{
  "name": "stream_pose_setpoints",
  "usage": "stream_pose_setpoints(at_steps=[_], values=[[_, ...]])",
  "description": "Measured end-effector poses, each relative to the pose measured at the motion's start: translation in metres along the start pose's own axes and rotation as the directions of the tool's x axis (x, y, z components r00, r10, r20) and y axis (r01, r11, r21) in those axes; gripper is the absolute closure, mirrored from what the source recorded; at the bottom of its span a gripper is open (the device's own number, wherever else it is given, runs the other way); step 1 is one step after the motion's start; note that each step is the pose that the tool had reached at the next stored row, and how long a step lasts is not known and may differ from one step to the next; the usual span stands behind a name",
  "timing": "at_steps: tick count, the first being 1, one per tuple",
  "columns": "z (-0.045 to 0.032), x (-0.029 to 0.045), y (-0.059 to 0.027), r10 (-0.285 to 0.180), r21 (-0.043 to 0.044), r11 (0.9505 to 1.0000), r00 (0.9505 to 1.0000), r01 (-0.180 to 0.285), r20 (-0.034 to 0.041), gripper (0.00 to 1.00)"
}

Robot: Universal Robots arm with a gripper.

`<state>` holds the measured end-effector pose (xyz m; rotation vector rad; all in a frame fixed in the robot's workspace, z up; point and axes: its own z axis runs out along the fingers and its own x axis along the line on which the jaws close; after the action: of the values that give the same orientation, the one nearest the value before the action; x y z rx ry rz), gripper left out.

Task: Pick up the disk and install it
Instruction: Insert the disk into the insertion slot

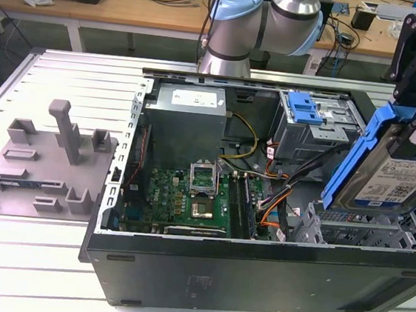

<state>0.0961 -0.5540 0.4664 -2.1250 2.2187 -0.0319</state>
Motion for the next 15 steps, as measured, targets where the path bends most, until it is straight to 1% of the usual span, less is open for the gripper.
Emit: stream_pose_setpoints(at_steps=[11,15], values=[[0.0016,-0.0005,0.0004,-0.013,-0.0004,0.9999,0.9999,0.013,0.0009,0.63],[0.0024,-0.0029,0.0005,-0.017,-0.0006,0.9998,0.9998,0.017,0.0011,0.63]])
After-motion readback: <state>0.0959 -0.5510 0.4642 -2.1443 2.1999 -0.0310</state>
